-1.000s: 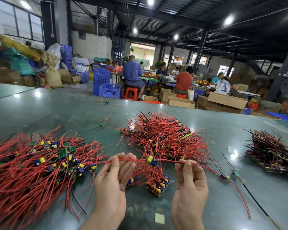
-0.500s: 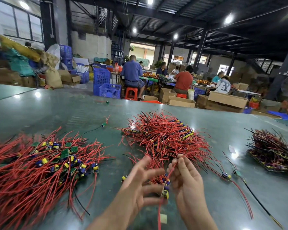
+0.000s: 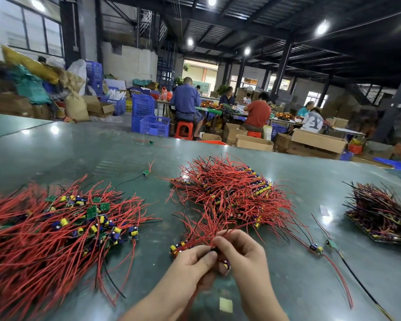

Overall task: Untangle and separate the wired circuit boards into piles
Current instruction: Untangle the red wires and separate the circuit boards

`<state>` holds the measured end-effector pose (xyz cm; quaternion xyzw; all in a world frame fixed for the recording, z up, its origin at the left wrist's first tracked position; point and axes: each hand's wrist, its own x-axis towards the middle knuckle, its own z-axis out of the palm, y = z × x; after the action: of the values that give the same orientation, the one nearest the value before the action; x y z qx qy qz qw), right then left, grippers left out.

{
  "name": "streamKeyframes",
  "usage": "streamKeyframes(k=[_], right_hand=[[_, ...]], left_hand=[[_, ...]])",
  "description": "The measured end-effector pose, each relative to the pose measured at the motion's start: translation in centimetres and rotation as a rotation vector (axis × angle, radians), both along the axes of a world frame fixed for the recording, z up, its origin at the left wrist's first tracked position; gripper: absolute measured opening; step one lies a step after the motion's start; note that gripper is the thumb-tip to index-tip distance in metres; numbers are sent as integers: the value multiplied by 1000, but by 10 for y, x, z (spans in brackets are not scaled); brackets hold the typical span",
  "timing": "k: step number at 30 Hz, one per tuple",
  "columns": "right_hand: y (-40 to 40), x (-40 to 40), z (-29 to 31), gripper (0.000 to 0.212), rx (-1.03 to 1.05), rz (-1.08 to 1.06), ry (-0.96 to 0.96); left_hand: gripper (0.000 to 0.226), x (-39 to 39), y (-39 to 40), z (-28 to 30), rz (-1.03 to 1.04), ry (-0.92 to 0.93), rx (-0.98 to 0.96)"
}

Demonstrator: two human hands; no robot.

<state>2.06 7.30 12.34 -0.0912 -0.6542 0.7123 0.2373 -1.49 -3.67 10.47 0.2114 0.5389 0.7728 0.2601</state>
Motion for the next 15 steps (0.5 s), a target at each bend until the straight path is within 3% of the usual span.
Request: streamKeyframes(k=[4,5,10,15], right_hand=[[2,-1,1,2,-419,118,-73],[2,-1,2,7,-452,131,-80],[5,-1,3,9,-339,17,-82],[12,0,8,8,-331,-26,20]], left_hand=[[16,3,0,2,-51,-110,119],[17,3,-1,3,-50,-108,118],[37,1,-7,10,127,-18,-144],[39,-1,-13,16,212,97,-214]])
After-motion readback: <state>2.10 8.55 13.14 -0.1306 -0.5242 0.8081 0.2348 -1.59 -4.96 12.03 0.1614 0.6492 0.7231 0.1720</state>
